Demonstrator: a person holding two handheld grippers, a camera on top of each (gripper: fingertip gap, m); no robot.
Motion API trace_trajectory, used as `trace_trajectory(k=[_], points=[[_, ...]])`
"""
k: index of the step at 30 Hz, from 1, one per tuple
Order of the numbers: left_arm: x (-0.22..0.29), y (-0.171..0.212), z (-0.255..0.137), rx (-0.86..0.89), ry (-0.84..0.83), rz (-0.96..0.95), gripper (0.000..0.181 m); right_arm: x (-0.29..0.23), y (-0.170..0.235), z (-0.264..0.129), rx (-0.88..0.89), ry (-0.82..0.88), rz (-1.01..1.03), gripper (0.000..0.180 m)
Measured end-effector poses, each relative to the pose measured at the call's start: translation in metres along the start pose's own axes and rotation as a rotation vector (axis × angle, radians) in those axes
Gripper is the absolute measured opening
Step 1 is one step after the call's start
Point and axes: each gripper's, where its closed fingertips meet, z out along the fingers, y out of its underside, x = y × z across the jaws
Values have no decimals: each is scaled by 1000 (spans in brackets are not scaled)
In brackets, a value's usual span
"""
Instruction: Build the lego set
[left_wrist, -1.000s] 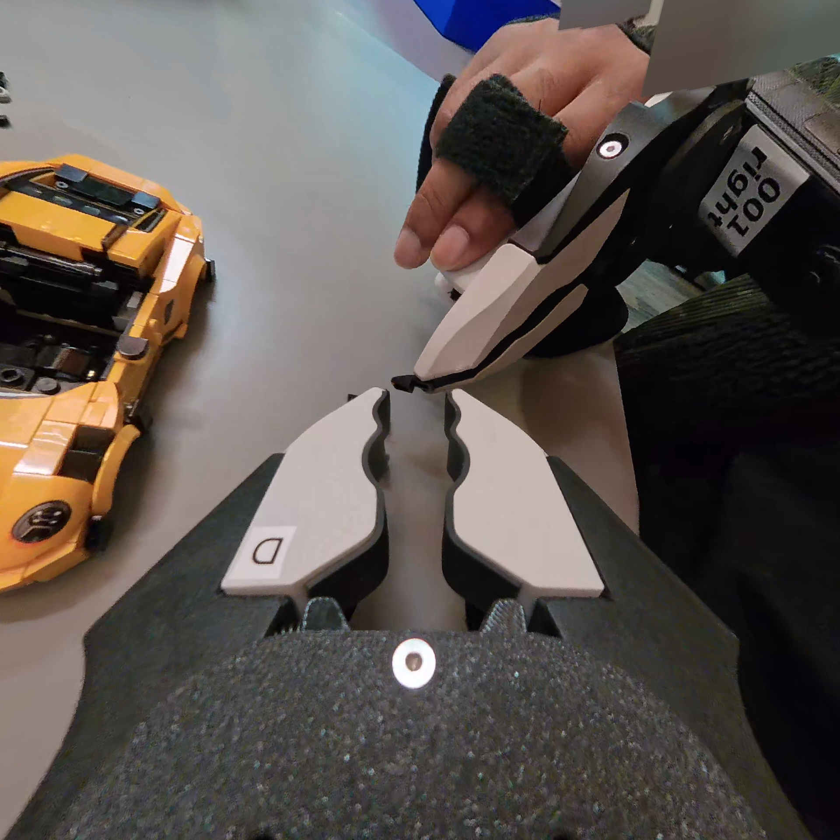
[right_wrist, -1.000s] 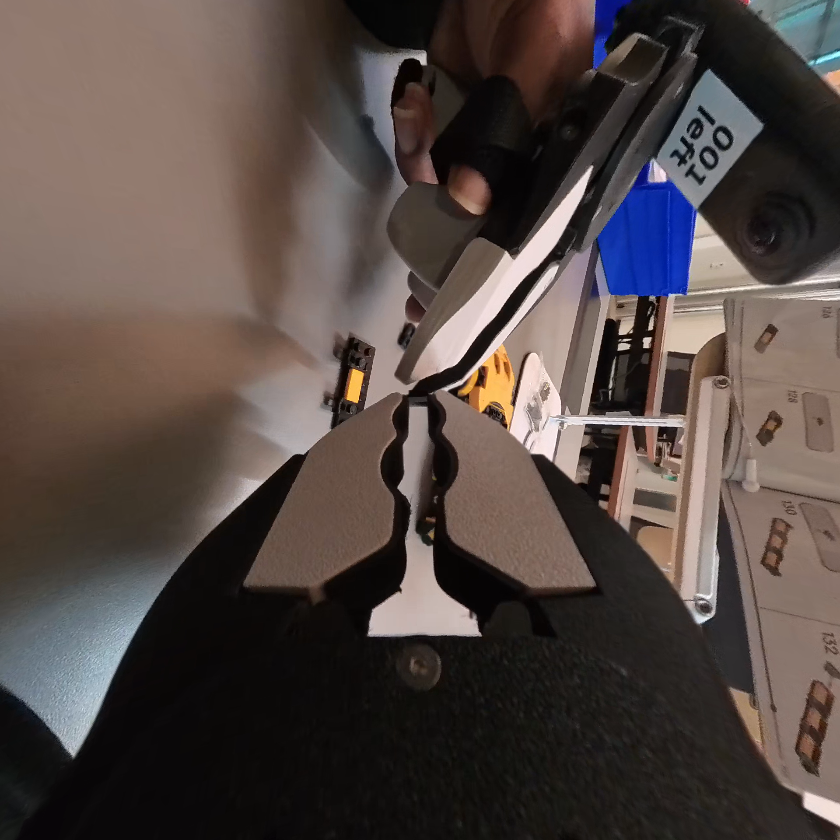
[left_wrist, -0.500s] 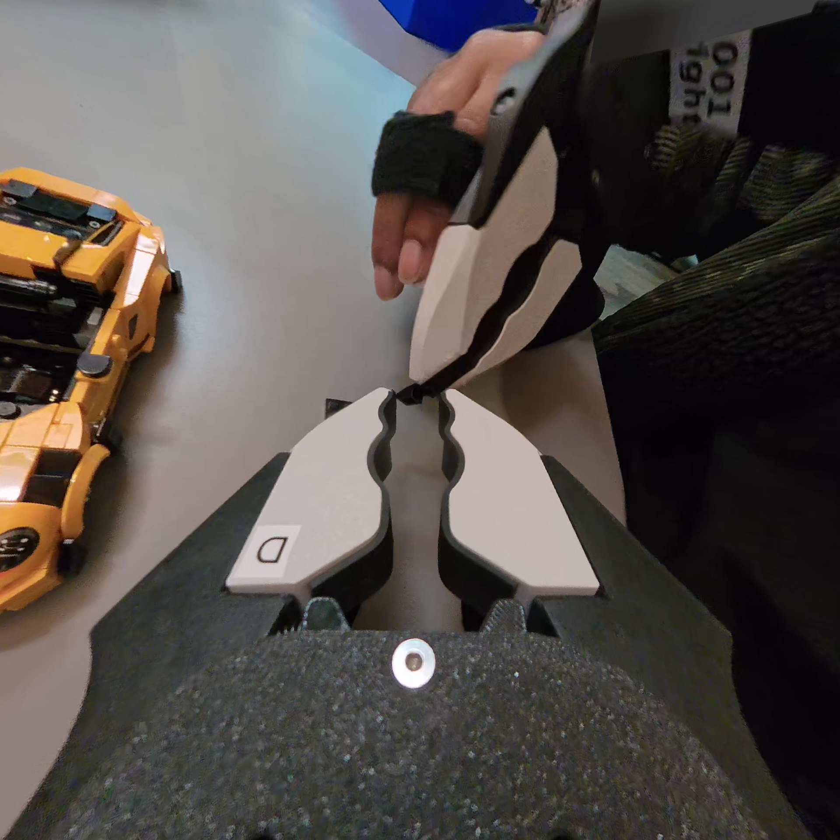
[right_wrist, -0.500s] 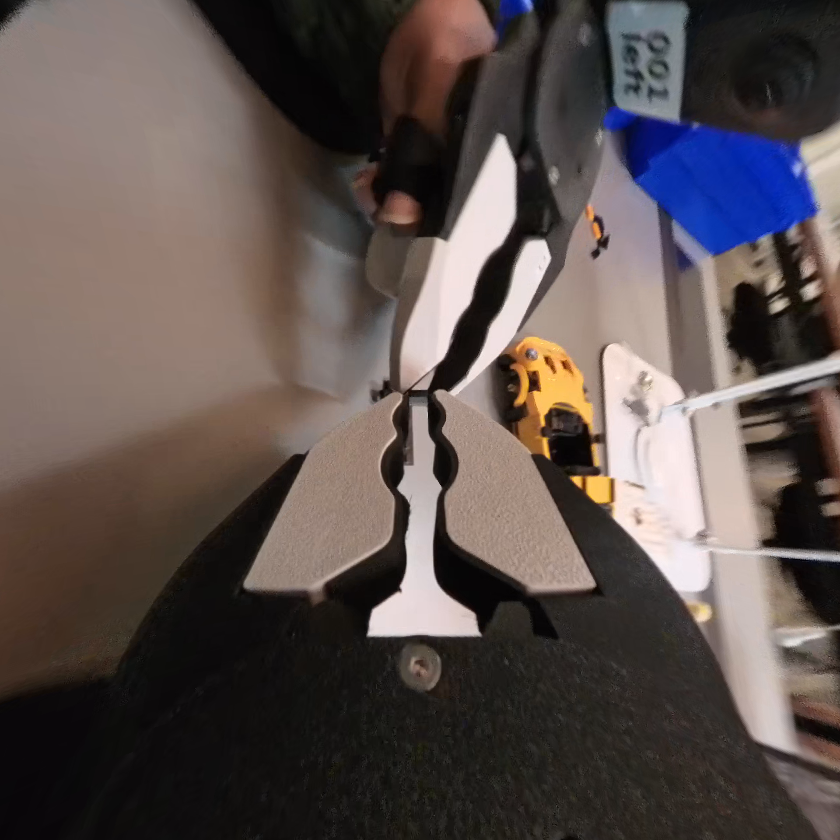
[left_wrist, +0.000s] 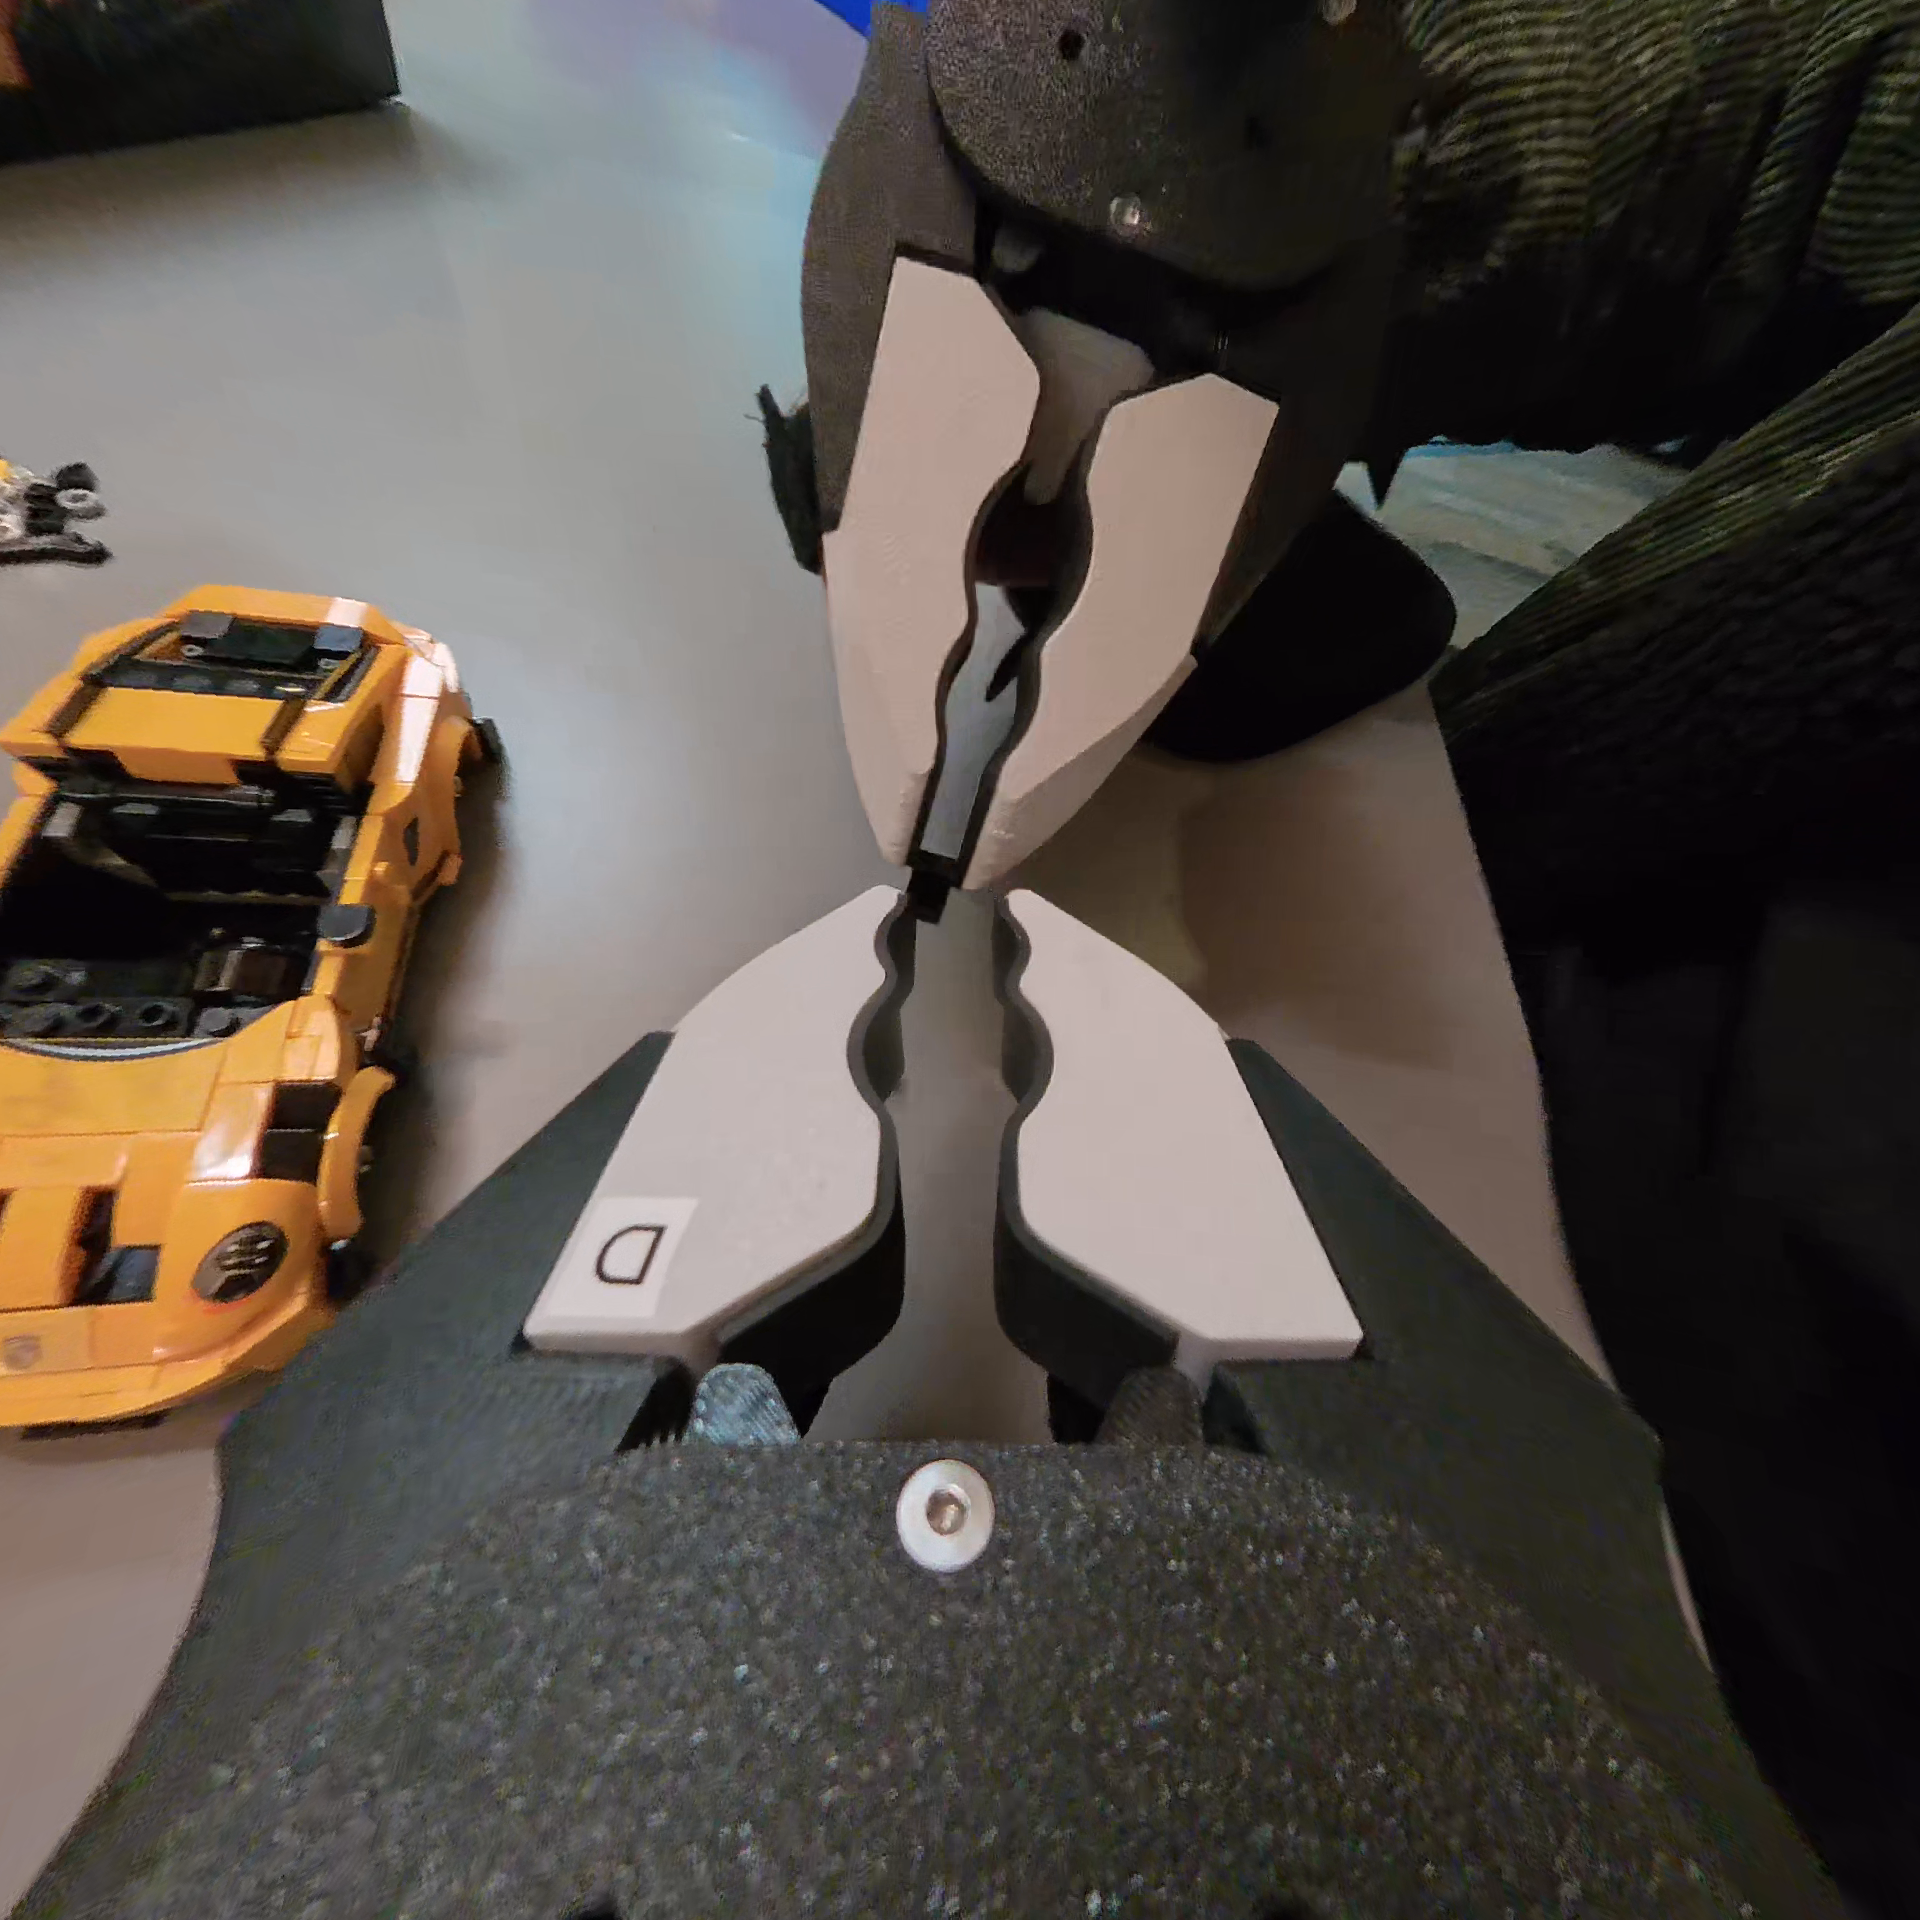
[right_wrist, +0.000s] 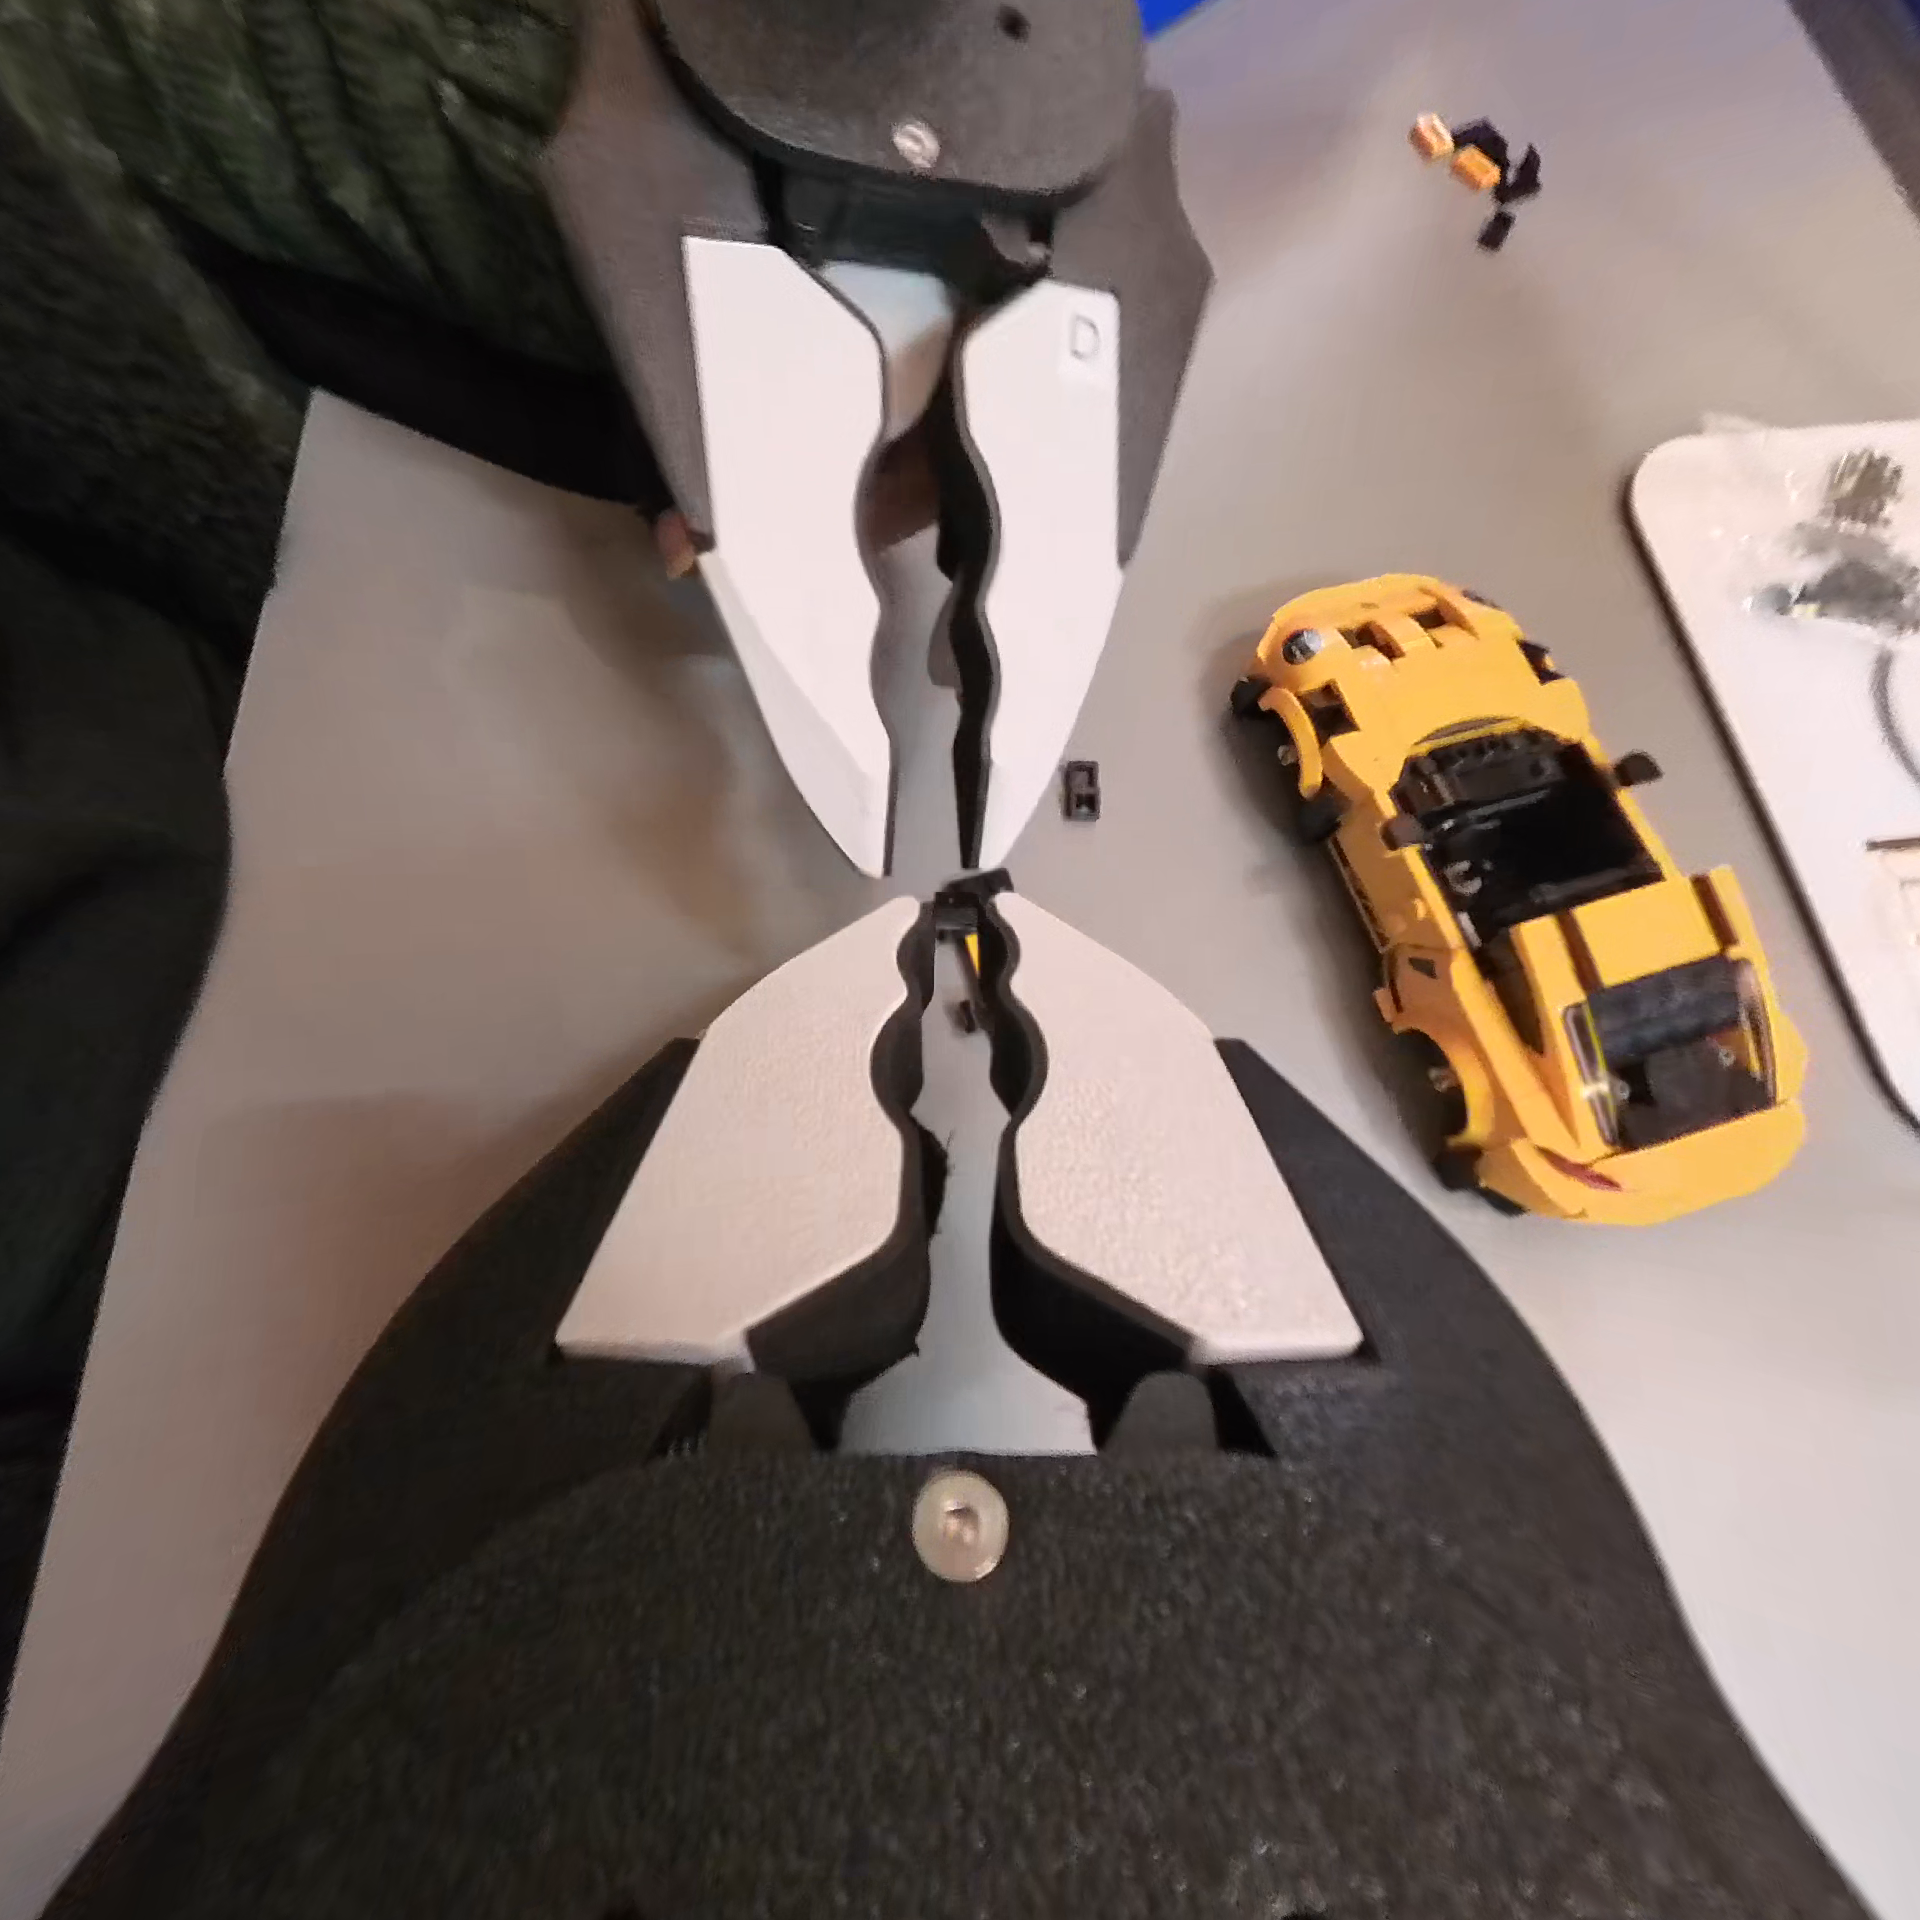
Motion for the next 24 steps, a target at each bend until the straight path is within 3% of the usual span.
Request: trace_trajectory(k=[7,14,20,24], points=[[-28,18,-4,-123,-202,123,16,20,9,4,-77,14,238,7],[-31,31,-7,-212,-214,160,23,23,12,5,-85,-44,468,7],[-29,41,-1,-260,-208,180,24,21,22,10,-113,-74,524,7],[-25,40,2,-244,-195,182,23,19,18,10,-84,-91,435,7]])
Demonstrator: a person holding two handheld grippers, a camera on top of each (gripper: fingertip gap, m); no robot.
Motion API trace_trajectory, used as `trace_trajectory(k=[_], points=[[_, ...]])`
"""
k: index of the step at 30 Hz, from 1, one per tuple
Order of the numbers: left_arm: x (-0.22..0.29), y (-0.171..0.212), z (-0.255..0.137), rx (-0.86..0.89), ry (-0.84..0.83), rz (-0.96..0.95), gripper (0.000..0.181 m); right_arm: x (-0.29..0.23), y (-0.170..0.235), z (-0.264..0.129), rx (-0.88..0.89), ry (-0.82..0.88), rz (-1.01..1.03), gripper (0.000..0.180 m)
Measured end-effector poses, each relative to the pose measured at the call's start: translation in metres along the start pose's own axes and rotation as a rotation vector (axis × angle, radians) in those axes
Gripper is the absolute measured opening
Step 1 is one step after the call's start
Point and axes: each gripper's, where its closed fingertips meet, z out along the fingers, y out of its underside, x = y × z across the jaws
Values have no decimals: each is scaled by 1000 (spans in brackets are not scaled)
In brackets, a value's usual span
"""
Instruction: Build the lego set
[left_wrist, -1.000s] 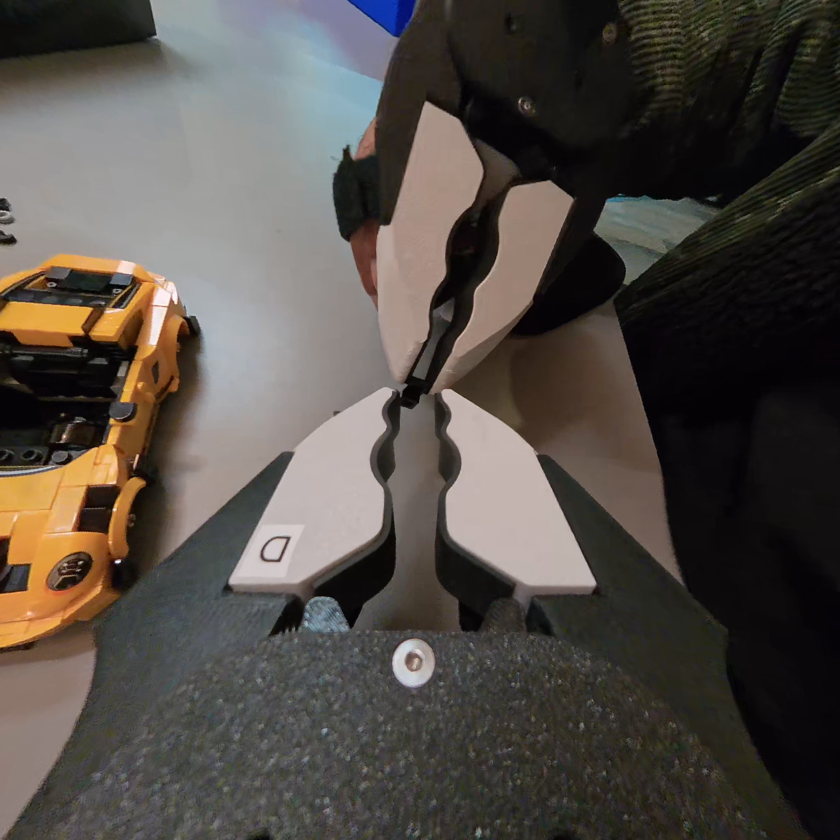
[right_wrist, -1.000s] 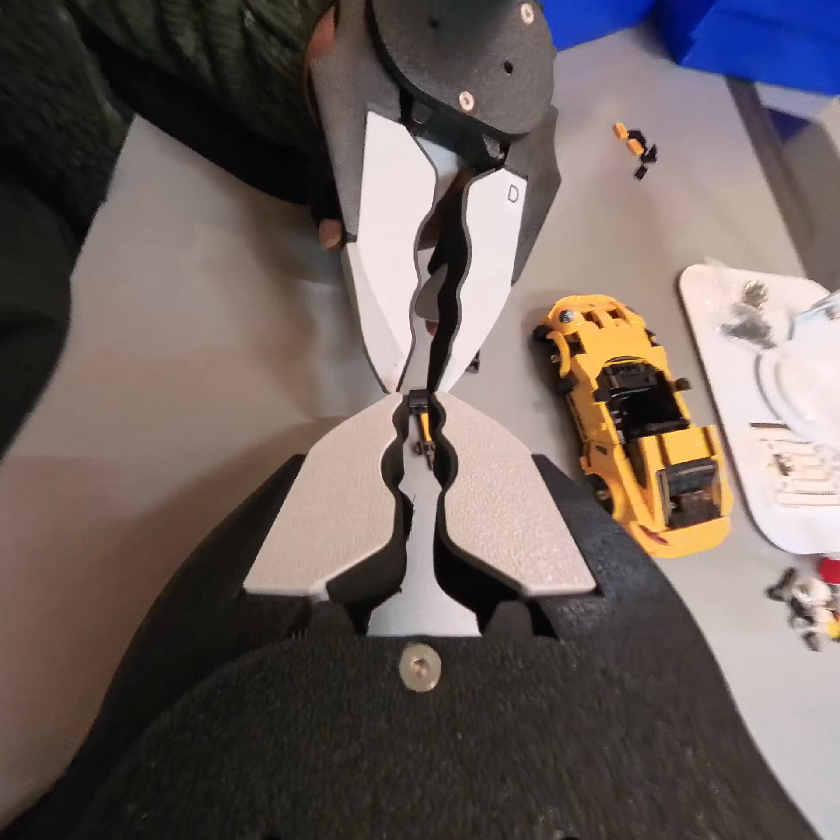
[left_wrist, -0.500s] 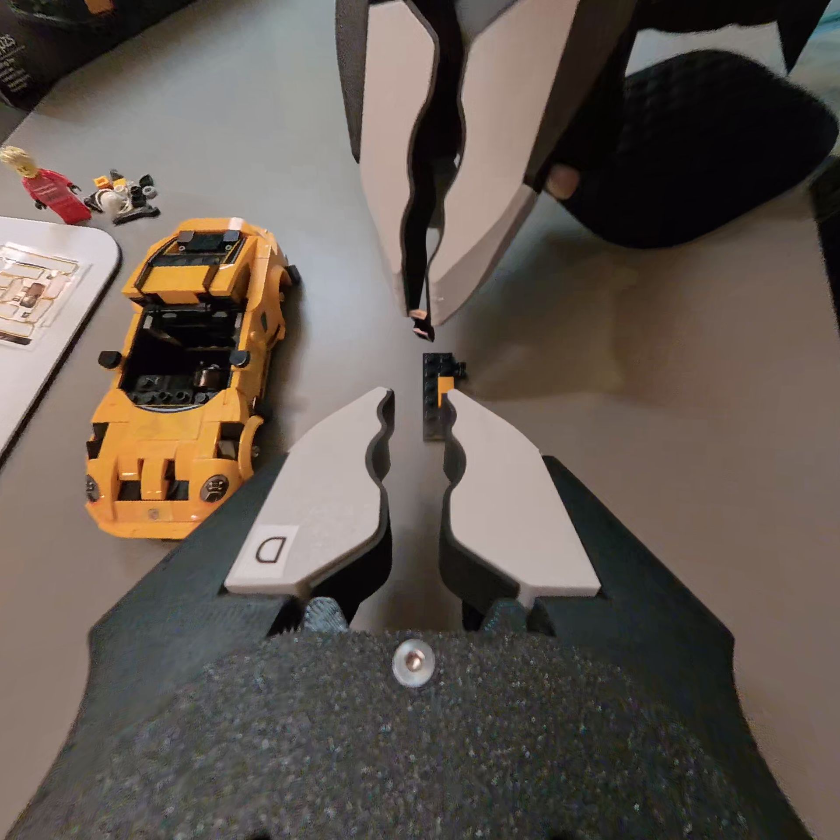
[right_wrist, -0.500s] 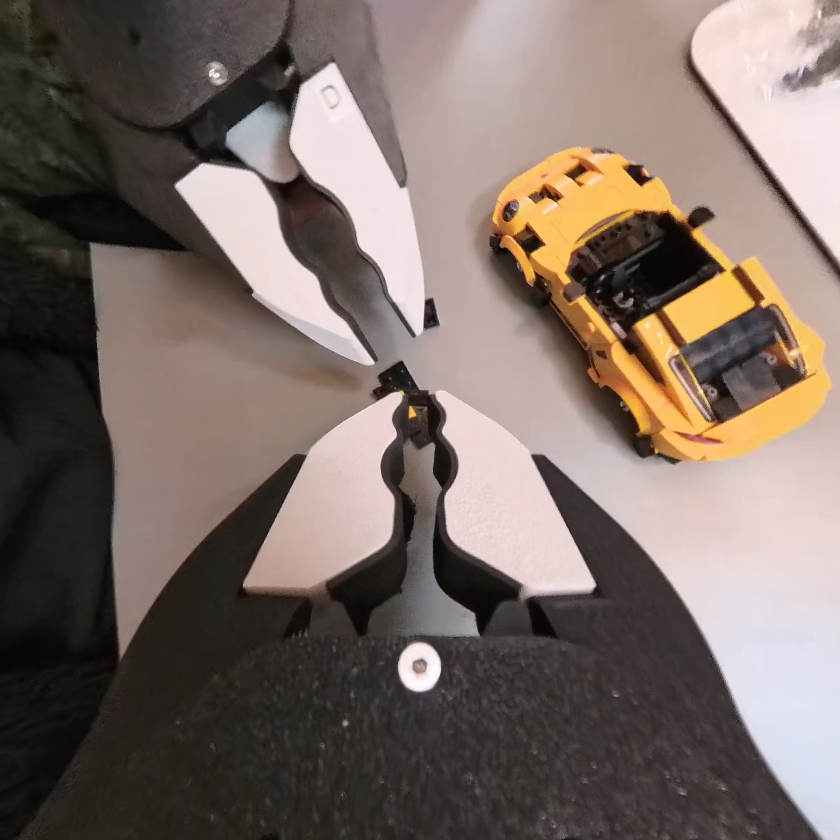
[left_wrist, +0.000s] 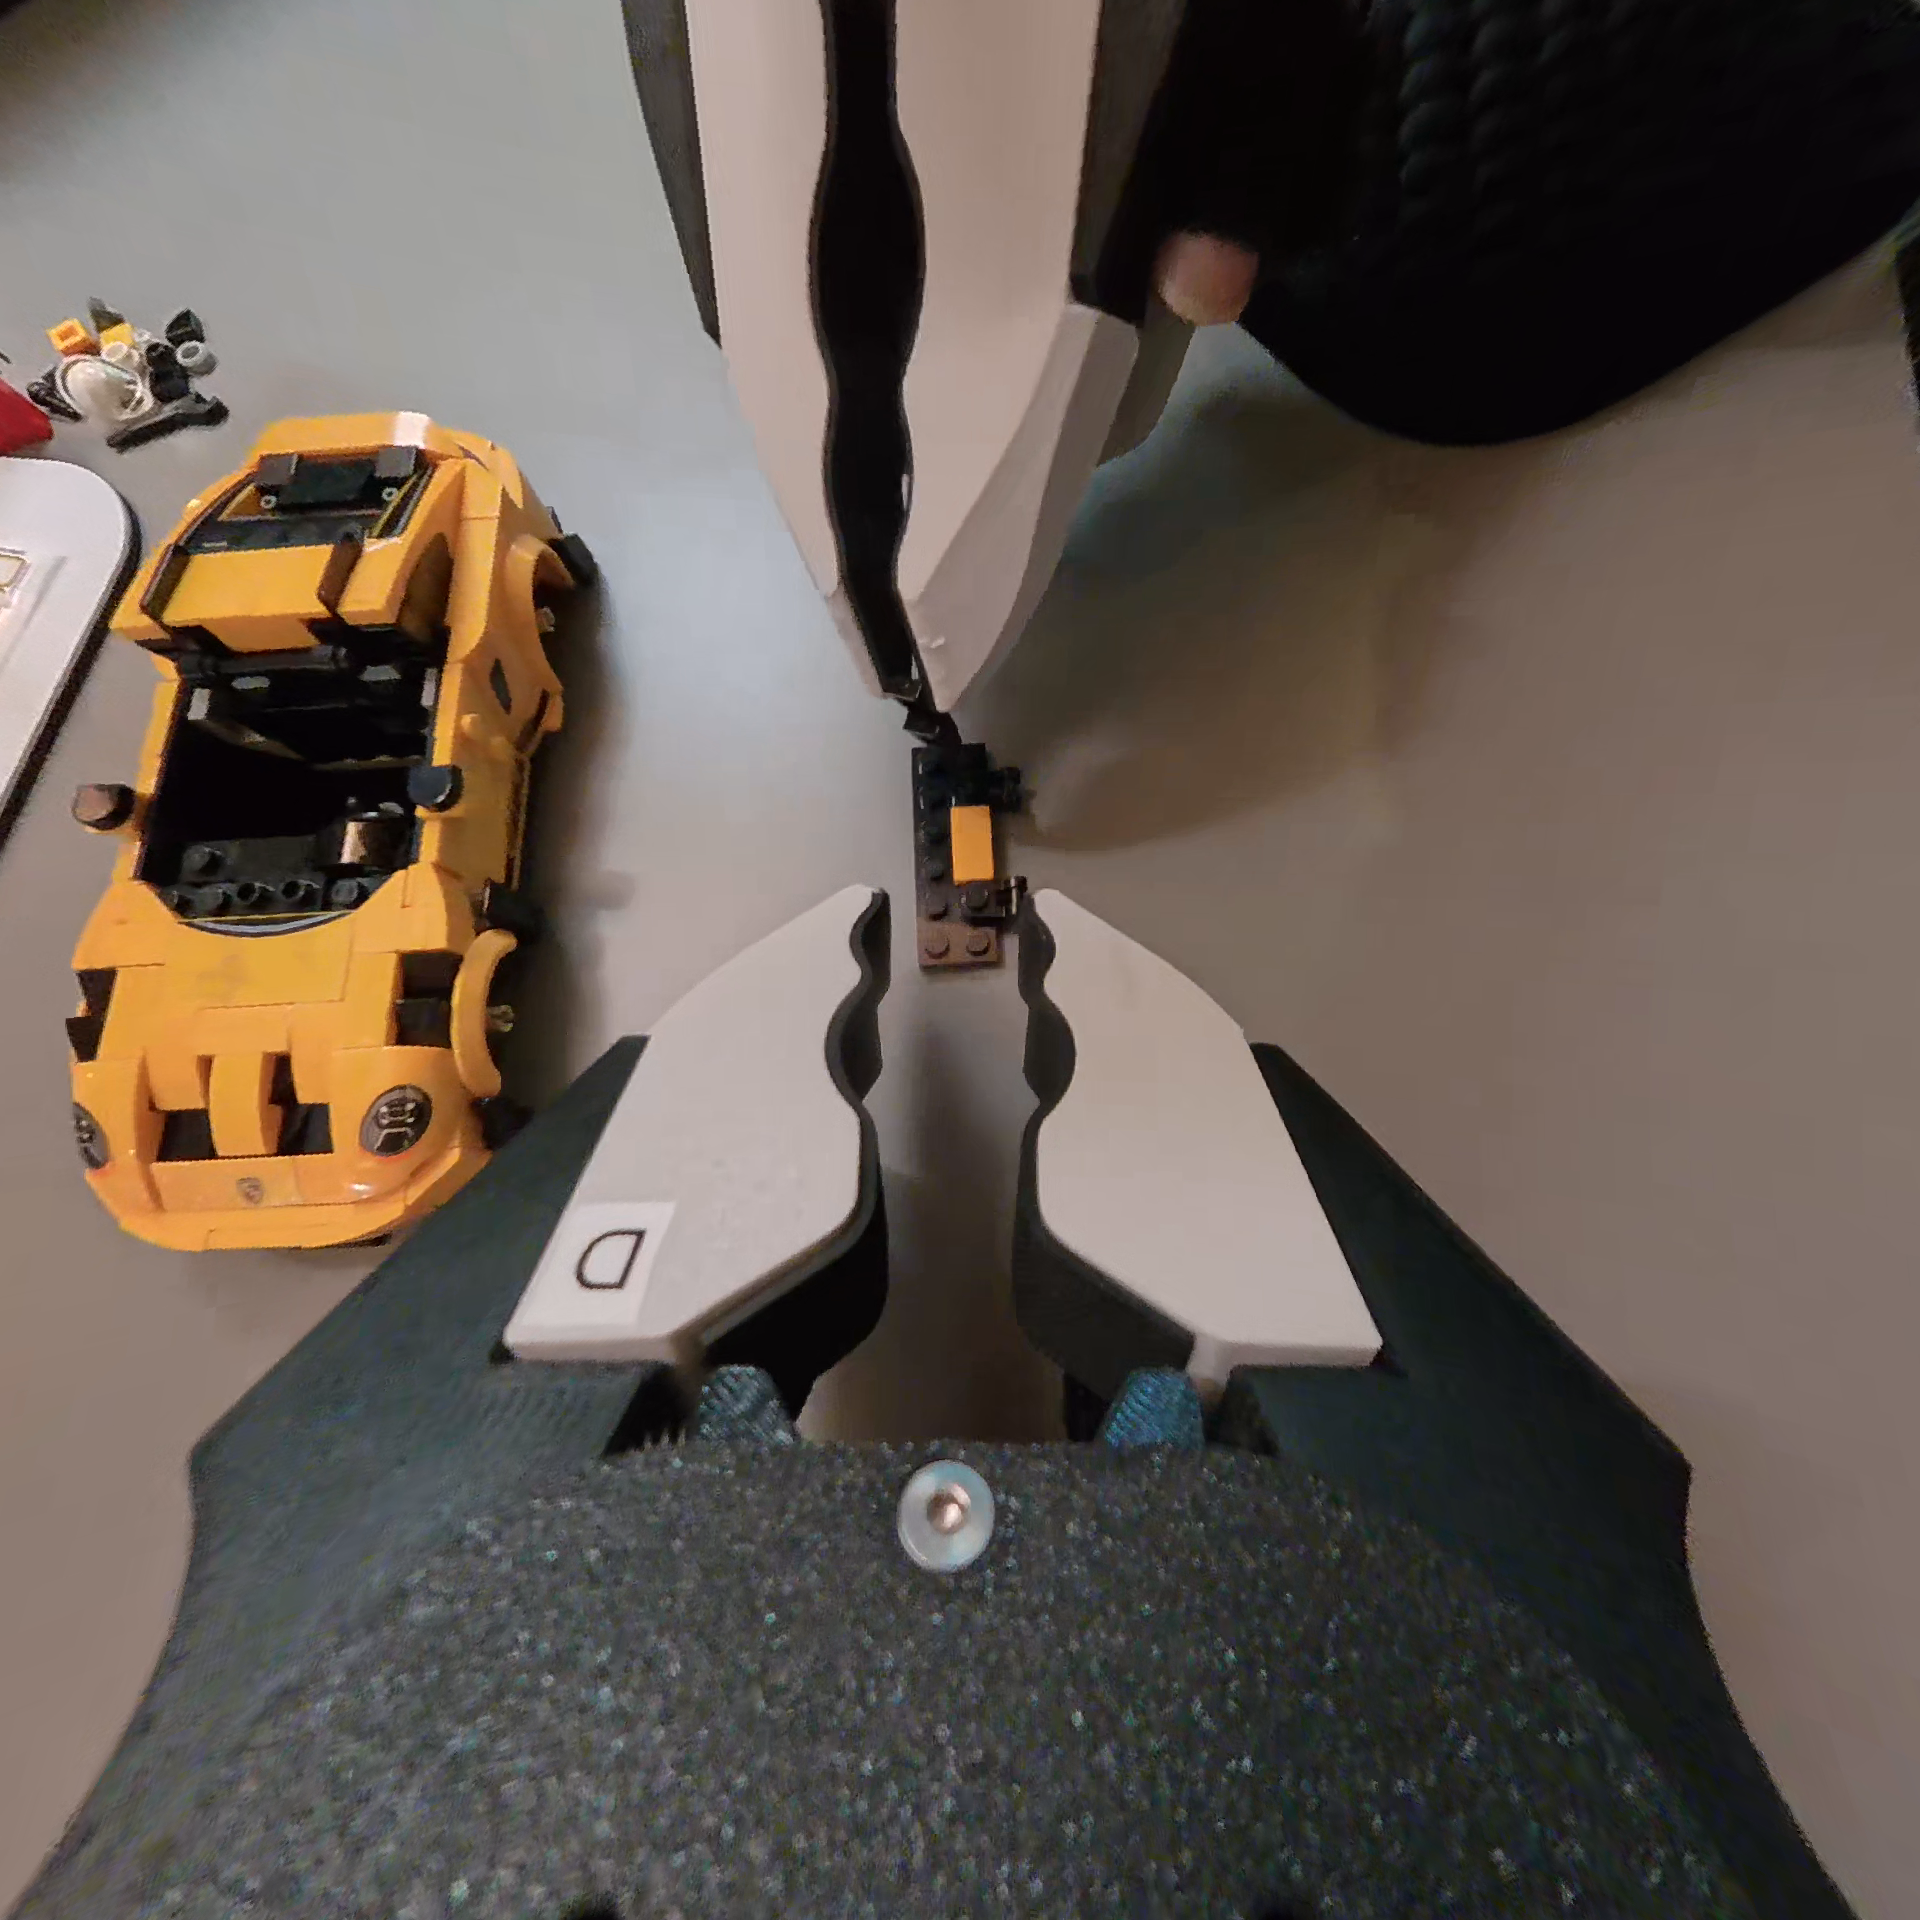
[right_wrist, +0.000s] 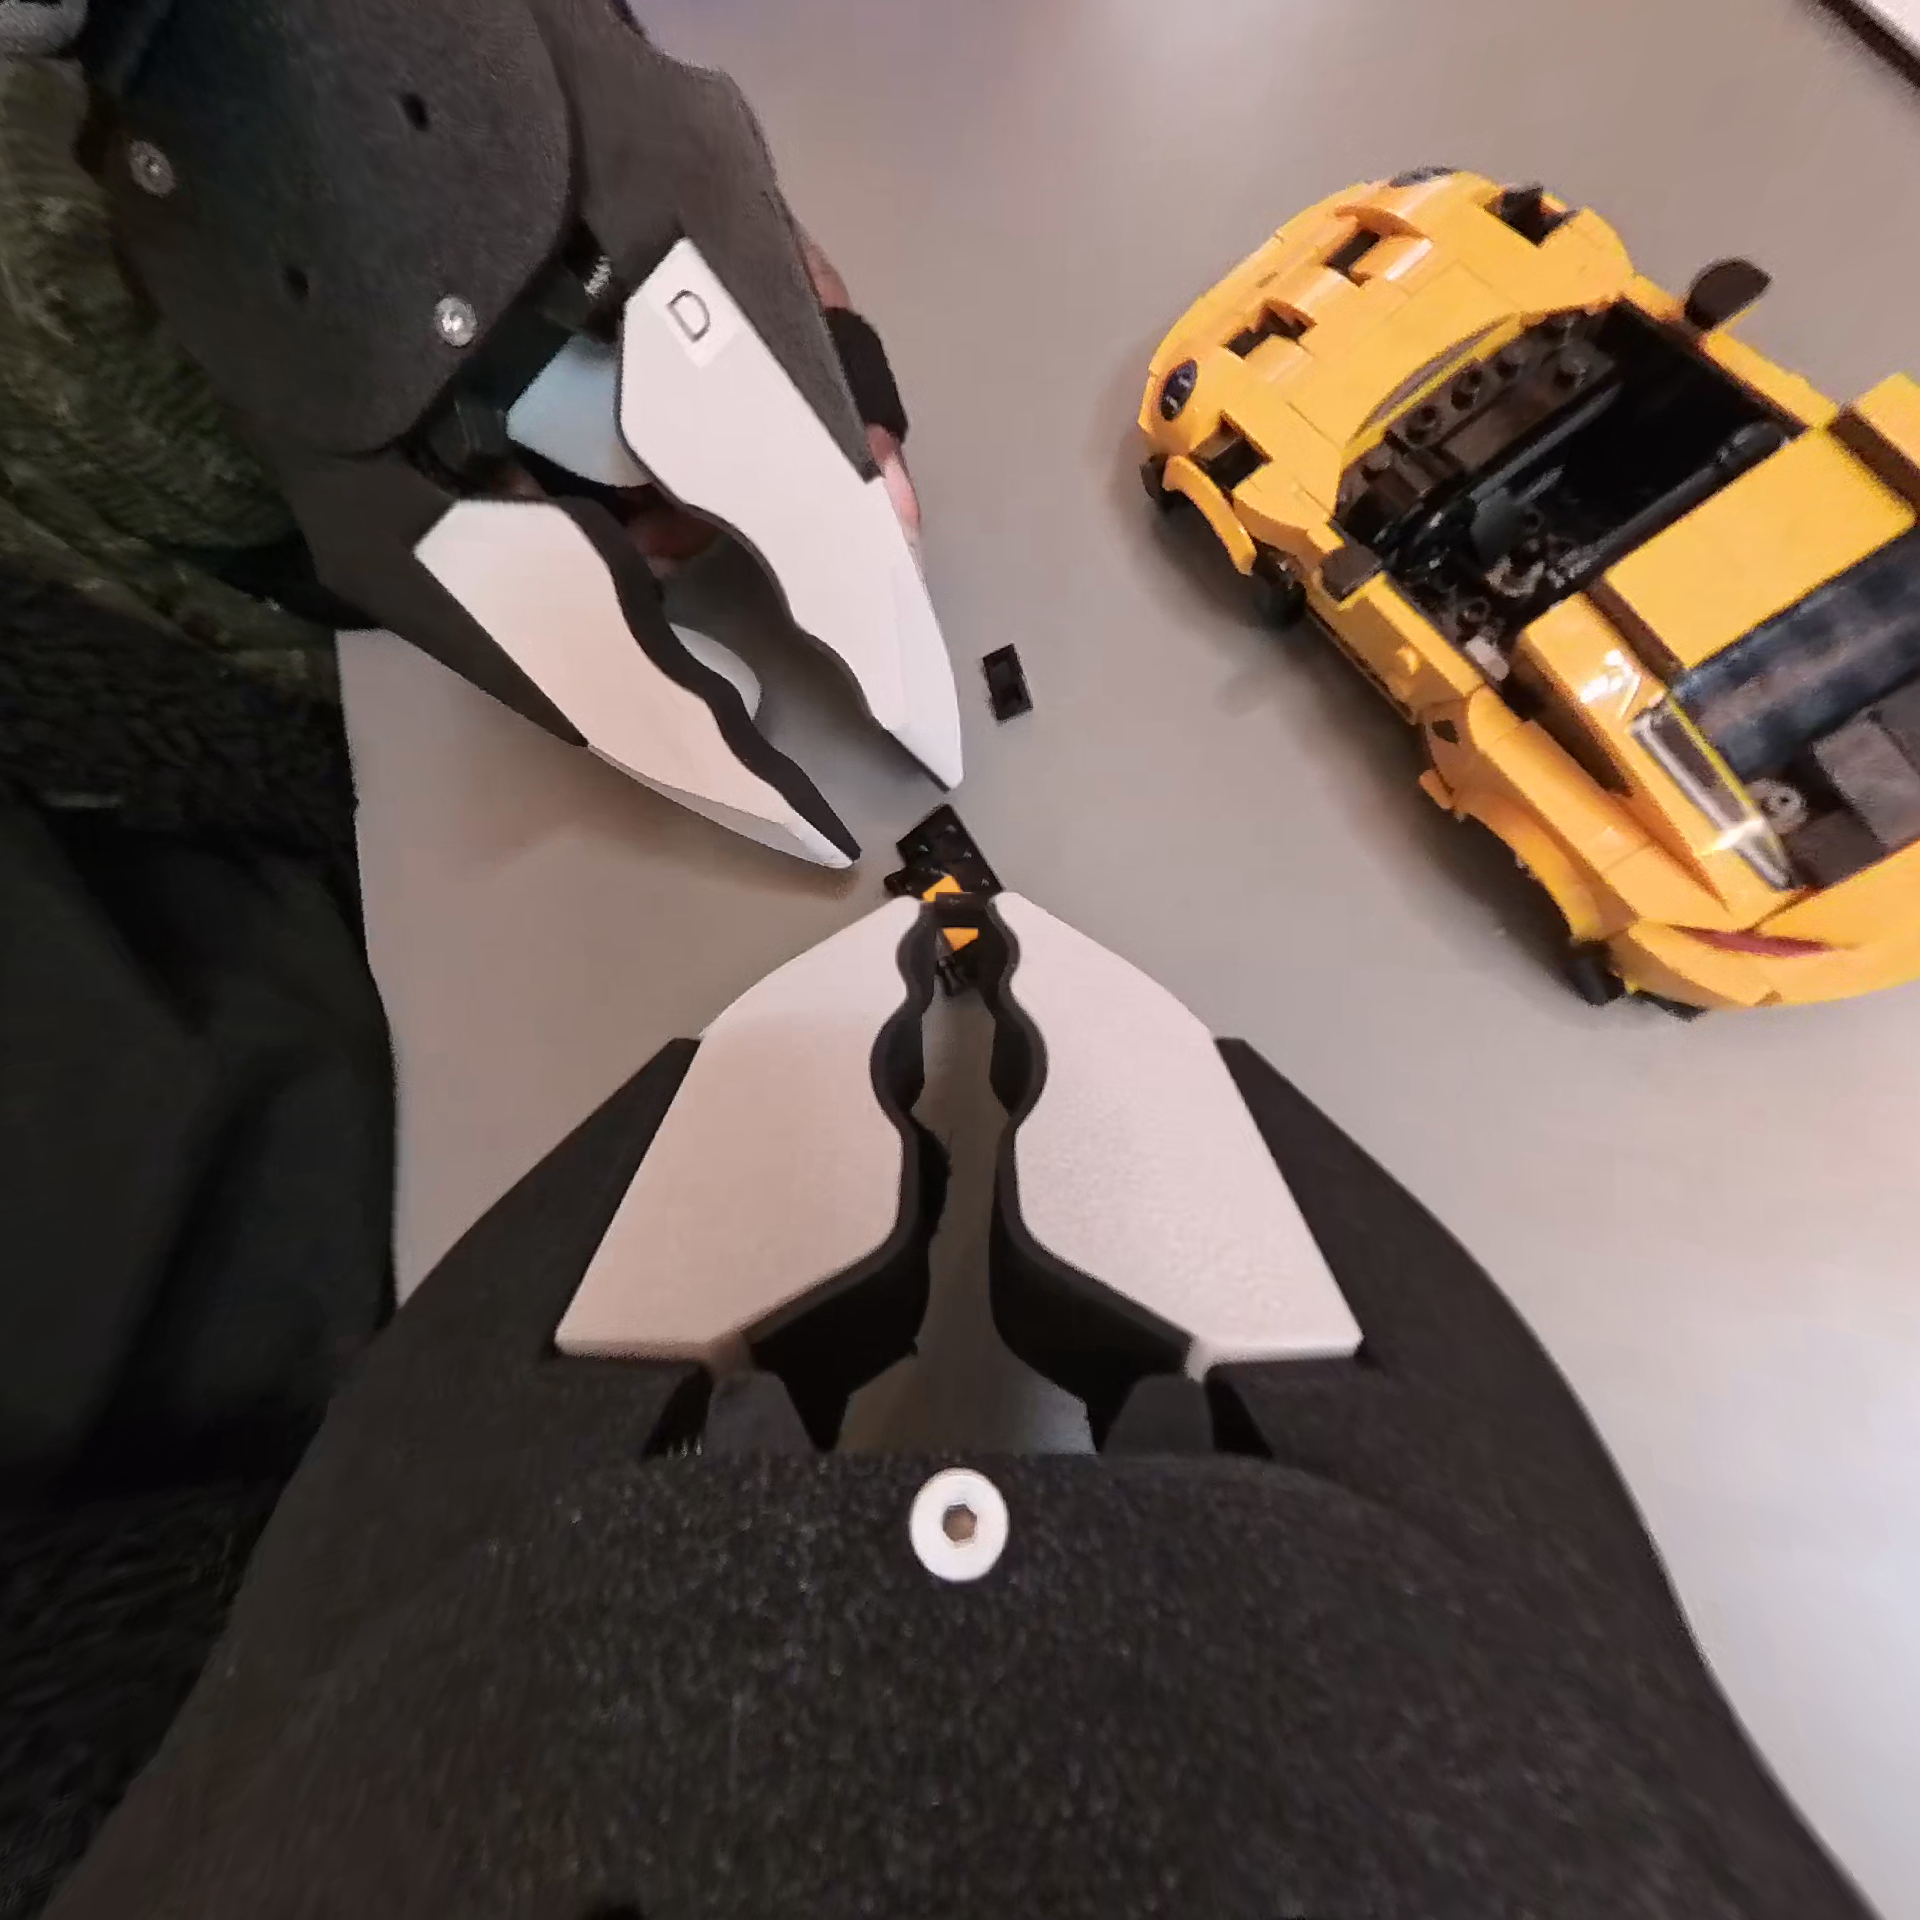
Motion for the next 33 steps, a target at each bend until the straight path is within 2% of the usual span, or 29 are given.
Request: trace_trajectory(k=[2,6,13,15,20,33], points=[[1,-4,-1,27,21,-29,23,0,0,-2,-3,32,-142,7],[-2,-7,-4,63,43,-104,21,3,4,-4,-72,158,-573,7],[3,6,5,-23,49,-63,25,-1,9,5,-278,284,-1328,8],[4,7,5,-29,52,-65,25,1,9,8,-323,308,-1485,7],[3,8,3,-30,51,-64,25,2,11,14,-413,290,-1608,7],[4,13,5,-52,53,-47,24,2,19,15,-540,245,-1712,8]])
